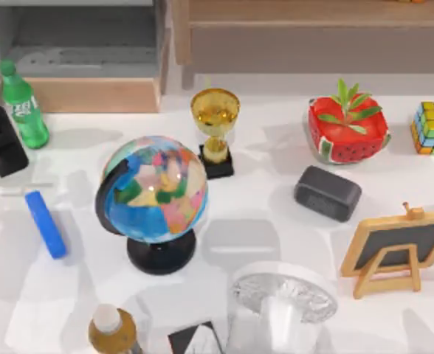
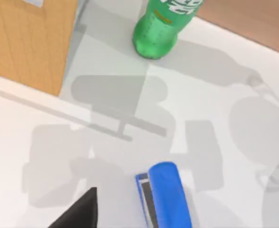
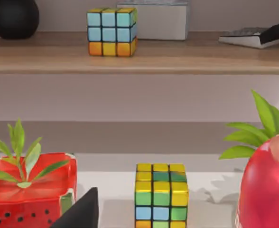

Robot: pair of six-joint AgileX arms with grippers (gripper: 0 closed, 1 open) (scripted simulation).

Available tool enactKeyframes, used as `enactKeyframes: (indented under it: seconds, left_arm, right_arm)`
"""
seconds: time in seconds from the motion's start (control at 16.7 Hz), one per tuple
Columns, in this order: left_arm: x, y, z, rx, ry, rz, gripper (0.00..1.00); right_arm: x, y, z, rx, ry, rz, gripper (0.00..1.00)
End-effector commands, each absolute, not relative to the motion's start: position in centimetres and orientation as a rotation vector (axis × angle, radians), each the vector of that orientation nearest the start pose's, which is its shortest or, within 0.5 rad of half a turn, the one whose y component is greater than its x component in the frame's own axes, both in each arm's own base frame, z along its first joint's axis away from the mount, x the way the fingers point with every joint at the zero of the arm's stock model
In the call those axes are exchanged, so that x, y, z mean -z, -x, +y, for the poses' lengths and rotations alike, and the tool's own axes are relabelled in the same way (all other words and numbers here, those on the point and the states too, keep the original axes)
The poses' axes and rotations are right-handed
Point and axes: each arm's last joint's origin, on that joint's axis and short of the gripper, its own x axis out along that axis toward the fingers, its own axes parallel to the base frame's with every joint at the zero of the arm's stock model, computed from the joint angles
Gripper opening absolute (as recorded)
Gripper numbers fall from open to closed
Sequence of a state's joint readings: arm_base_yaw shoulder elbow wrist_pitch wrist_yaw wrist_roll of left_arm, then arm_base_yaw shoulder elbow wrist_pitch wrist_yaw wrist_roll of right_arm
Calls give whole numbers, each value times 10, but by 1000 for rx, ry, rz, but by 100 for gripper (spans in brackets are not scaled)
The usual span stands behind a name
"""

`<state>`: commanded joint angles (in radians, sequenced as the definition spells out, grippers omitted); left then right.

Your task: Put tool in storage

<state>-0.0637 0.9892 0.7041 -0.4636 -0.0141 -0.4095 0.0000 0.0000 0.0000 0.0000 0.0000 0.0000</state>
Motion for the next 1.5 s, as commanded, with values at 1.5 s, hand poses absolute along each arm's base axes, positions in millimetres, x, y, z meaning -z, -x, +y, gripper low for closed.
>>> enactKeyframes:
  seconds: [1.5]
  left_arm:
    - [-114,-328,-53,-418,413,1514,100]
  right_arm:
    - [-160,-106,-1,0,0,0,100]
